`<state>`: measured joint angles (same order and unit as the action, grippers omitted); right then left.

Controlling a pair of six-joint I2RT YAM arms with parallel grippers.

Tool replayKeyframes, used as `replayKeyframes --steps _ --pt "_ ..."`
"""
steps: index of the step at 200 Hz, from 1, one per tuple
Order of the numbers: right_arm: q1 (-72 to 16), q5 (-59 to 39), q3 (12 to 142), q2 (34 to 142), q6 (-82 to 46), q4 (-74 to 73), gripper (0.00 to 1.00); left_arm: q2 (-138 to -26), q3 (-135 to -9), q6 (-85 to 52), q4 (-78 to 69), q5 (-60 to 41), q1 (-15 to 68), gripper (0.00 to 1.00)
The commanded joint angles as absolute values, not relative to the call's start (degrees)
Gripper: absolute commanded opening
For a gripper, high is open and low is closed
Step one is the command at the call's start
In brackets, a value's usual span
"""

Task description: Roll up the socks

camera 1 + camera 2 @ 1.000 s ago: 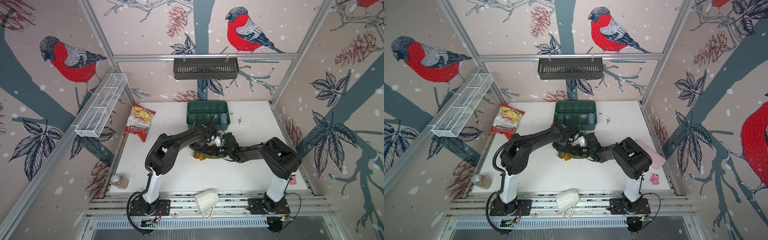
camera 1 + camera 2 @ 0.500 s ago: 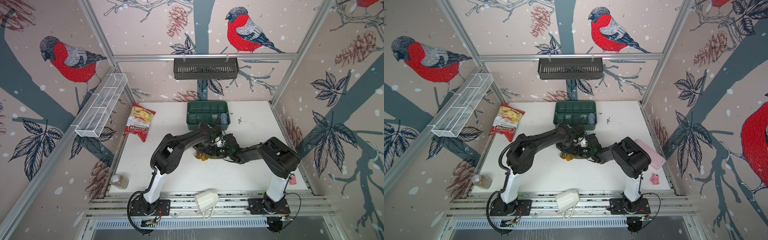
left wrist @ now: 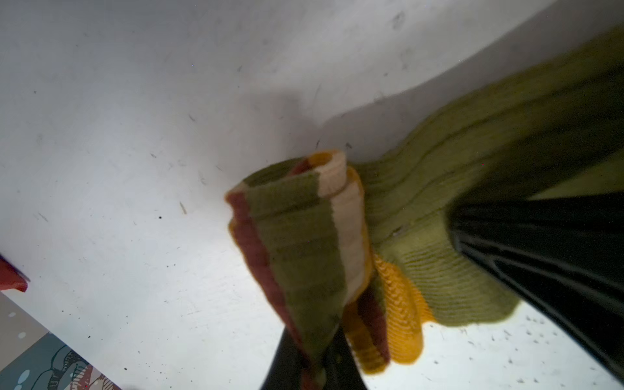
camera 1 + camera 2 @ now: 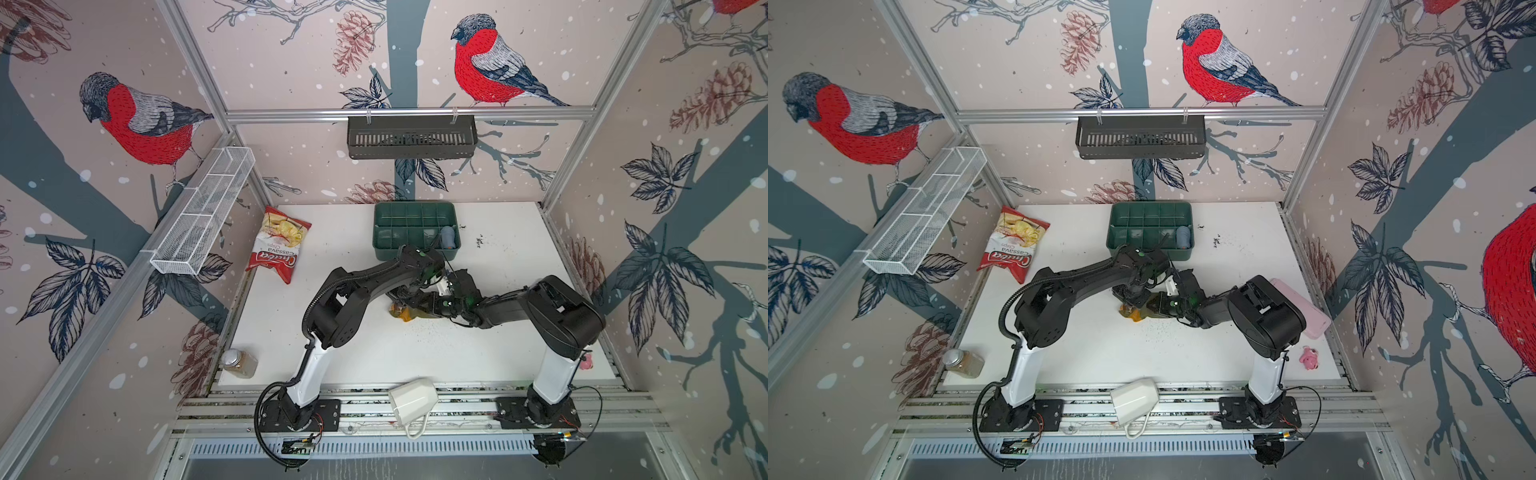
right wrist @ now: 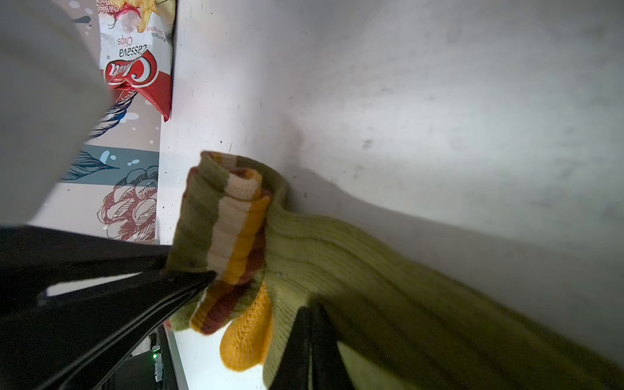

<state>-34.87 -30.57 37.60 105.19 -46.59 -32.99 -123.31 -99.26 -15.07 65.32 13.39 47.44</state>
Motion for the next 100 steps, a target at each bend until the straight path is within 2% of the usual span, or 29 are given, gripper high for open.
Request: replayKeyframes --steps 1,100 --pt "-35.1 -31.3 38.0 106.6 -47.5 -34.3 0.09 -123.6 -100.3 -15.6 68.3 13.9 47.6 0.13" --pt "-34.9 -32.4 36.3 108.1 -47.9 -37.1 0.08 -128.5 -108.9 -16.4 73.6 14.4 49.8 0.17"
